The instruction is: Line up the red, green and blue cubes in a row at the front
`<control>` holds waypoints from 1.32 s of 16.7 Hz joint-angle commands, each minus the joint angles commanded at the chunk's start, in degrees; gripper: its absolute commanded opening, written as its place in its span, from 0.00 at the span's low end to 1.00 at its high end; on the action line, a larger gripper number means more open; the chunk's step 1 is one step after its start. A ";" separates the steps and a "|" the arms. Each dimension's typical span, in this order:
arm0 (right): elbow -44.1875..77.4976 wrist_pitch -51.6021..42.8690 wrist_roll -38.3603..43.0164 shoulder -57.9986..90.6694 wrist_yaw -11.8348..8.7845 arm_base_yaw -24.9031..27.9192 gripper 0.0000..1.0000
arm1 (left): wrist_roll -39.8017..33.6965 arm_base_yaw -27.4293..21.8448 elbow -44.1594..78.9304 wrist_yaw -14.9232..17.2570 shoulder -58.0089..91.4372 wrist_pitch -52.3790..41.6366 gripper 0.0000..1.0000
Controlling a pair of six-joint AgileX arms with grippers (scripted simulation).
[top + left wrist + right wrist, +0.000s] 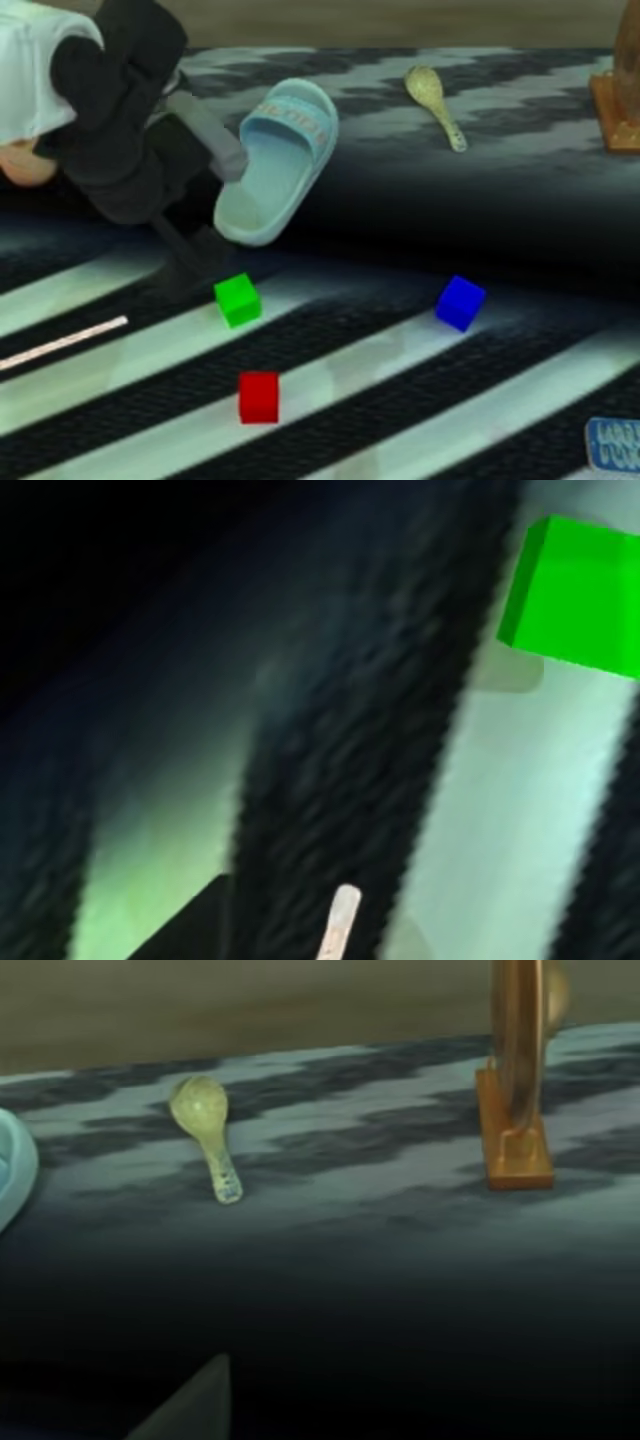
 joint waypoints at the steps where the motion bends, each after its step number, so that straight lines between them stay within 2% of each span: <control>1: -4.12 2.87 -1.81 -3.92 -0.88 -1.91 1.00 | 1.24 -1.00 3.24 0.01 4.06 -2.12 1.00; 6: -18.86 14.75 -8.27 -19.30 -5.34 -9.03 1.00 | 5.70 -4.56 15.20 0.02 18.76 -9.44 1.00; 9: -22.41 18.07 -9.71 -23.29 -6.86 -10.82 1.00 | 6.91 -5.54 18.49 0.01 22.42 -11.32 1.00; 16: -22.71 18.39 -9.84 -23.63 -7.01 -10.99 1.00 | 7.12 -5.50 18.53 0.01 23.44 -10.63 1.00; 22: -22.71 18.39 -9.84 -23.63 -7.01 -10.99 1.00 | 7.18 -5.54 12.01 0.05 28.05 0.78 1.00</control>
